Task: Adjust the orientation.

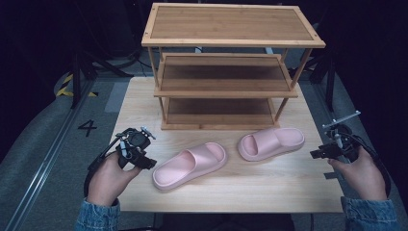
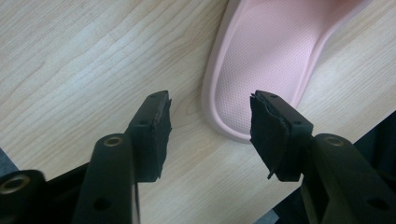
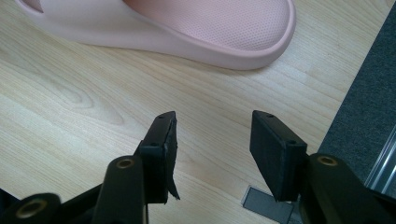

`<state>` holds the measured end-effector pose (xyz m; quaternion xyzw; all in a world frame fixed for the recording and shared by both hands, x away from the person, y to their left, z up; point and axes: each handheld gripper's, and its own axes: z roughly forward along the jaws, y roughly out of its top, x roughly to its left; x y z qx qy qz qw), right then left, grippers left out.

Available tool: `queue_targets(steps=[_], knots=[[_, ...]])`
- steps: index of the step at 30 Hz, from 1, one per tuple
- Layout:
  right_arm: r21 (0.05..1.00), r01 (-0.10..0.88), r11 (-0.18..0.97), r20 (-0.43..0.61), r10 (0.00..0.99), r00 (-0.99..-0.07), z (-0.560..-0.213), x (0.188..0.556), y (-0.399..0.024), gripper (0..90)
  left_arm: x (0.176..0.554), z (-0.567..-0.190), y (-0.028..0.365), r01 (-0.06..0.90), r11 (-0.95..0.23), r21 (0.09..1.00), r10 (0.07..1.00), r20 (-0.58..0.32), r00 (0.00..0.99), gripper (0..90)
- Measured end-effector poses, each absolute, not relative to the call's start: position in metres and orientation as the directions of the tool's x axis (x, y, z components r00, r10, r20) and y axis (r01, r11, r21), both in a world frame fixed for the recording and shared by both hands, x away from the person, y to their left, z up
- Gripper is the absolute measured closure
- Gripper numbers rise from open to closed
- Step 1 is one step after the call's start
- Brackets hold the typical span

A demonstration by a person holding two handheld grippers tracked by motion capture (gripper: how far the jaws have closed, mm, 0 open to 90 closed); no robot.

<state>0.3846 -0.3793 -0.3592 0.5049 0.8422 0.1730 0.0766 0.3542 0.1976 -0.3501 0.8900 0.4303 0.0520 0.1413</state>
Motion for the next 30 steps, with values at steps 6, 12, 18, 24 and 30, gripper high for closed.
queue_targets(steps=[6, 12, 18, 24, 30], knots=[[0.376, 0.825, 0.422, 0.051, 0.879, -0.473, -0.358, 0.383, -0.383, 50.5, 0.353, -0.349, 0.195, 0.747, -0.597, 0.294, 0.775, -0.031, 0.631, 45.0], [0.377, 0.83, 0.412, 0.056, 0.884, -0.465, -0.358, 0.383, -0.386, 49.6, 0.352, -0.349, 0.196, 0.742, -0.601, 0.296, 0.772, -0.024, 0.635, 44.0], [0.376, 0.83, 0.412, 0.053, 0.884, -0.464, -0.358, 0.382, -0.387, 48.1, 0.351, -0.347, 0.197, 0.737, -0.604, 0.304, 0.772, -0.01, 0.636, 38.5], [0.371, 0.831, 0.414, 0.058, 0.883, -0.466, -0.359, 0.382, -0.387, 47.7, 0.35, -0.344, 0.198, 0.743, -0.587, 0.321, 0.776, -0.039, 0.63, 41.3], [0.376, 0.83, 0.412, 0.053, 0.885, -0.463, -0.358, 0.381, -0.388, 46.8, 0.346, -0.347, 0.178, 0.681, -0.657, 0.323, 0.711, -0.032, 0.702, 40.1]])
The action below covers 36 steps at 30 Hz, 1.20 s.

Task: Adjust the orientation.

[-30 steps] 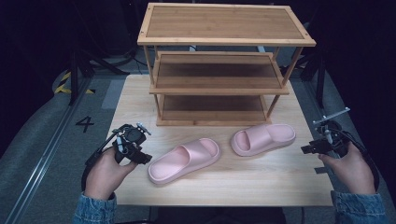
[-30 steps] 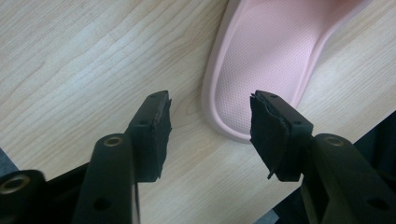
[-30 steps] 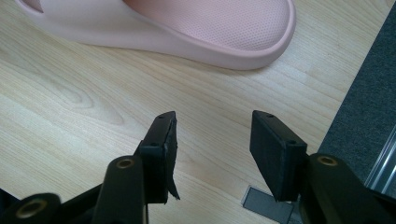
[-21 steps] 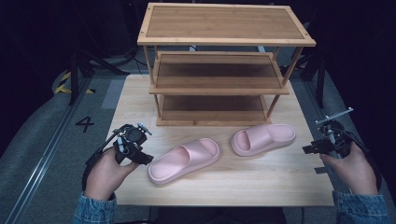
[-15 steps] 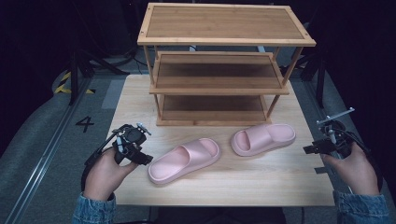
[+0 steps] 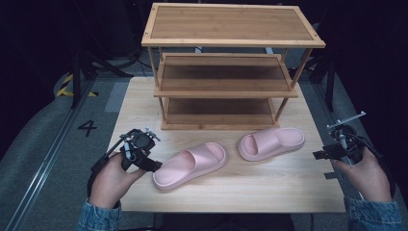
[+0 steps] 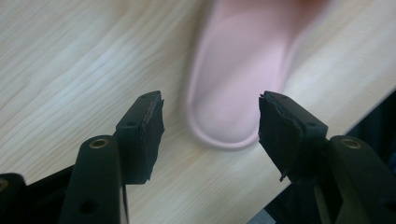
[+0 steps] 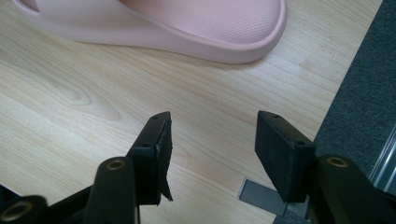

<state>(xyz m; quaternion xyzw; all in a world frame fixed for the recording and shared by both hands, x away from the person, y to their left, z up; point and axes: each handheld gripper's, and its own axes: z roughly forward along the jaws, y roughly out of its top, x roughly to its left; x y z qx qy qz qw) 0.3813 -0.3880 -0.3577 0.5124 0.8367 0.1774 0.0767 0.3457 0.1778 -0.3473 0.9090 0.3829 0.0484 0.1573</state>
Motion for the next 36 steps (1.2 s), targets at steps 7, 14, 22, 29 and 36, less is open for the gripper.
queue_targets(steps=[7, 14, 22, 29, 36], knots=[[0.366, 0.826, 0.428, 0.056, 0.876, -0.479, -0.36, 0.382, -0.385, 45.6, 0.34, -0.352, 0.154, 0.588, -0.737, 0.334, 0.609, -0.05, 0.791, 40.8], [0.351, 0.821, 0.451, 0.052, 0.866, -0.498, -0.364, 0.383, -0.378, 44.5, 0.339, -0.363, 0.132, 0.551, -0.766, 0.333, 0.563, -0.068, 0.824, 44.7], [0.321, 0.815, 0.483, 0.032, 0.854, -0.519, -0.369, 0.385, -0.374, 45.3, 0.341, -0.378, 0.117, 0.507, -0.778, 0.372, 0.515, -0.086, 0.853, 54.1], [0.316, 0.815, 0.485, 0.032, 0.853, -0.52, -0.37, 0.385, -0.373, 45.4, 0.347, -0.403, 0.102, 0.47, -0.822, 0.323, 0.48, -0.052, 0.876, 65.7], [0.292, 0.822, 0.489, 0.03, 0.854, -0.519, -0.374, 0.387, -0.371, 45.8, 0.352, -0.409, 0.096, 0.46, -0.828, 0.32, 0.471, -0.045, 0.881, 69.5]])
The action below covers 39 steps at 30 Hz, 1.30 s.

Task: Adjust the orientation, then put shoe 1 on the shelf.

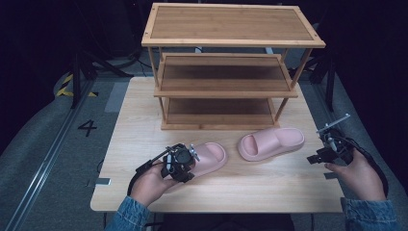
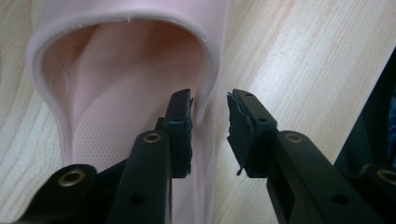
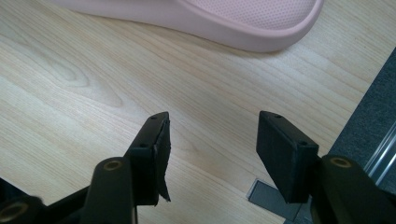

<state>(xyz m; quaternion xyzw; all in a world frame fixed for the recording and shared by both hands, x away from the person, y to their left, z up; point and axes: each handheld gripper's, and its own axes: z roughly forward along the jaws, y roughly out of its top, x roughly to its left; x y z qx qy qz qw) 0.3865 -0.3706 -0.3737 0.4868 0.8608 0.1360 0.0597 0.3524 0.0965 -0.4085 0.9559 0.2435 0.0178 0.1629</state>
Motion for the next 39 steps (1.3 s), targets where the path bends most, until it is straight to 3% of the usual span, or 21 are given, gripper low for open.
queue_targets(steps=[6, 19, 26, 39], knots=[[0.274, 0.821, 0.501, 0.025, 0.85, -0.527, -0.378, 0.385, -0.369, 46.2, 0.359, -0.408, 0.093, 0.482, -0.825, 0.295, 0.486, -0.065, 0.872, 78.8], [0.258, 0.832, 0.491, 0.022, 0.858, -0.513, -0.382, 0.38, -0.374, 46.5, 0.367, -0.408, 0.092, 0.509, -0.821, 0.257, 0.495, -0.123, 0.86, 79.8], [0.259, 0.832, 0.49, 0.023, 0.858, -0.513, -0.382, 0.379, -0.376, 46.2, 0.363, -0.406, 0.082, 0.489, -0.844, 0.219, 0.491, -0.048, 0.87, 84.2], [0.261, 0.834, 0.486, 0.023, 0.86, -0.509, -0.384, 0.379, -0.379, 45.9, 0.359, -0.386, 0.082, 0.458, -0.844, 0.28, 0.468, -0.031, 0.883, 86.0]])
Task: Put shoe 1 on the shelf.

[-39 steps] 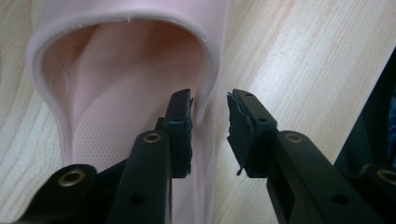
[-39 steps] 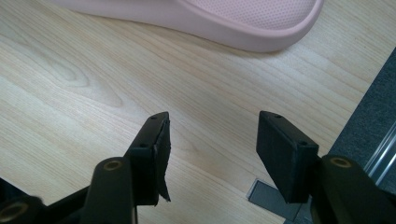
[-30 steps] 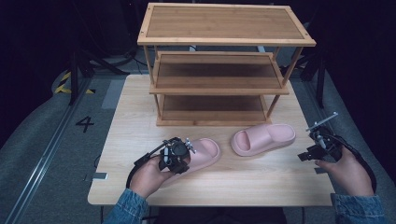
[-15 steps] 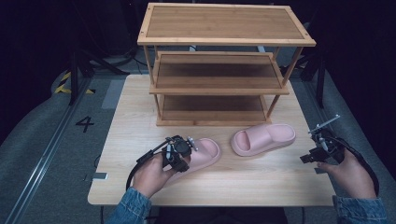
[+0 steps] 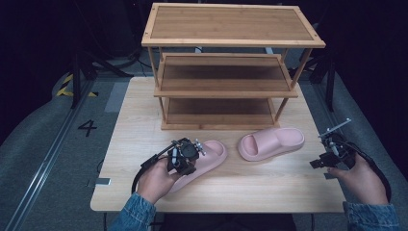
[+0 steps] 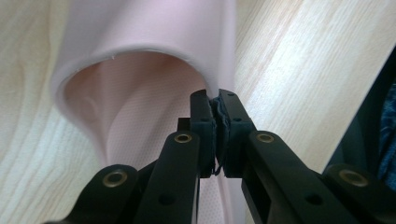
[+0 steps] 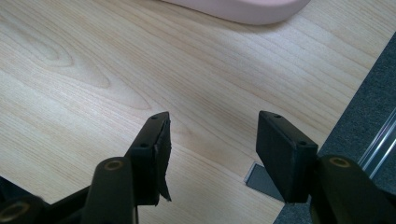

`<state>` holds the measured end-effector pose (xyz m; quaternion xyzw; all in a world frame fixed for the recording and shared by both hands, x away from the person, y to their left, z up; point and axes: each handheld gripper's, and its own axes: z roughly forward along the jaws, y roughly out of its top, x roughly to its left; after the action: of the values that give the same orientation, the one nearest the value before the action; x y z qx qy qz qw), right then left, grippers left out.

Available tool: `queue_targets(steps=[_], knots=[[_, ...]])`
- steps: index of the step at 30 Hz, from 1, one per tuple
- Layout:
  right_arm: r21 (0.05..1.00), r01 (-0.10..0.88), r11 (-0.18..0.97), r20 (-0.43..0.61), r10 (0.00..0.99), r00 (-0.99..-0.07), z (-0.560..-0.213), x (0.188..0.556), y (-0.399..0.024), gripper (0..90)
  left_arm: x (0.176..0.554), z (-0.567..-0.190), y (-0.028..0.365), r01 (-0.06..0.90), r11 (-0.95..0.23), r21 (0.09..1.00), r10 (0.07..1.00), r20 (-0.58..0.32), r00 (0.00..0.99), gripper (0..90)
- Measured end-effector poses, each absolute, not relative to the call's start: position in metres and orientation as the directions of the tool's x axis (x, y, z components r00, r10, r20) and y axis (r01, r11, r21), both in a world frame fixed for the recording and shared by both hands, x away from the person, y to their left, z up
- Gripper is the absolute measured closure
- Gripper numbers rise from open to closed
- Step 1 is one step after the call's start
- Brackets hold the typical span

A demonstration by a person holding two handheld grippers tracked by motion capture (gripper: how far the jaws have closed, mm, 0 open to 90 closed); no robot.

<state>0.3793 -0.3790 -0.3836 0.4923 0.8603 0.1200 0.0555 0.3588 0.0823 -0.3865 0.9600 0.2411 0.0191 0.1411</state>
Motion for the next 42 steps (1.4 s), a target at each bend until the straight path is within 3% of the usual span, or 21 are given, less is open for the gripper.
queue_targets(steps=[36, 42], knots=[[0.267, 0.837, 0.478, 0.029, 0.864, -0.502, -0.379, 0.381, -0.382, 45.5, 0.351, -0.267, 0.082, 0.414, -0.821, 0.393, 0.466, 0.044, 0.884, 85.8], [0.269, 0.833, 0.484, 0.025, 0.861, -0.508, -0.38, 0.379, -0.382, 45.5, 0.364, -0.245, 0.085, 0.419, -0.804, 0.422, 0.489, 0.07, 0.869, 85.8]])
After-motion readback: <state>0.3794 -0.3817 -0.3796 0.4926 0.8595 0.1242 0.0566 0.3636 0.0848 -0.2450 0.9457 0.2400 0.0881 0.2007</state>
